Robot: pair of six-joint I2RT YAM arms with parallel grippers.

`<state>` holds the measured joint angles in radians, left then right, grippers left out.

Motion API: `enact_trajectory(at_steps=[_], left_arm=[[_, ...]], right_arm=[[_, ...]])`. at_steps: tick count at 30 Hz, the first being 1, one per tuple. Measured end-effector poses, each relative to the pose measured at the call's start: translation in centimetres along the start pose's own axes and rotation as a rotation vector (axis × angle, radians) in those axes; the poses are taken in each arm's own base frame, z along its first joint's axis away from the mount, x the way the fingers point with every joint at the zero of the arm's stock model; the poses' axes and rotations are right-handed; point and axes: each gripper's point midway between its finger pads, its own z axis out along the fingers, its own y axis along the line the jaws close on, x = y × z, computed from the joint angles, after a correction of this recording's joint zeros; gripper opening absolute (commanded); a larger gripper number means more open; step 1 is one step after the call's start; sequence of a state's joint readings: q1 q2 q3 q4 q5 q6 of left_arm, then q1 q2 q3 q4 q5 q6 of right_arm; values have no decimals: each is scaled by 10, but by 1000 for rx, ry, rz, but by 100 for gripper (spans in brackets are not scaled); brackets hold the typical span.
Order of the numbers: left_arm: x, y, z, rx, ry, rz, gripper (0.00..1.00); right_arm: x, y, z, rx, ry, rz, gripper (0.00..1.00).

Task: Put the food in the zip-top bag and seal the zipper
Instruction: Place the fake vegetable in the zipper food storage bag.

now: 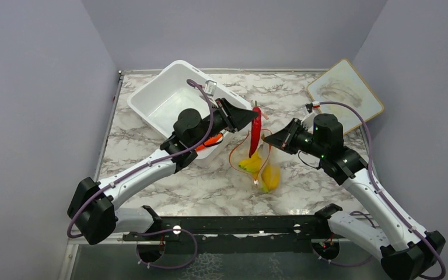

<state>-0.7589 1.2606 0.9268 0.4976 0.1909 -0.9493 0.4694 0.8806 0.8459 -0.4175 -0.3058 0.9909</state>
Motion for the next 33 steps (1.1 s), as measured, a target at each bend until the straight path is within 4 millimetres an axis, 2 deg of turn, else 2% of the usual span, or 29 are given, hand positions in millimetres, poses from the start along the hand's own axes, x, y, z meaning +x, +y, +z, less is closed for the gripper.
enact_trajectory(at_steps=[4,12,21,33], left_arm=[[13,-5,-1,27,2,14,13],[45,18,-8,-19,47,27,14],[68,23,-18,-20,81,46,15],[77,29,-26,-32,93,70,18]], right_arm=[[-1,1,0,-3,-2,8,1],[-2,4,-1,-13,-11,26,1],[-5,8,-3,-24,-24,26,1],[-5,2,0,-8,-36,36,1]])
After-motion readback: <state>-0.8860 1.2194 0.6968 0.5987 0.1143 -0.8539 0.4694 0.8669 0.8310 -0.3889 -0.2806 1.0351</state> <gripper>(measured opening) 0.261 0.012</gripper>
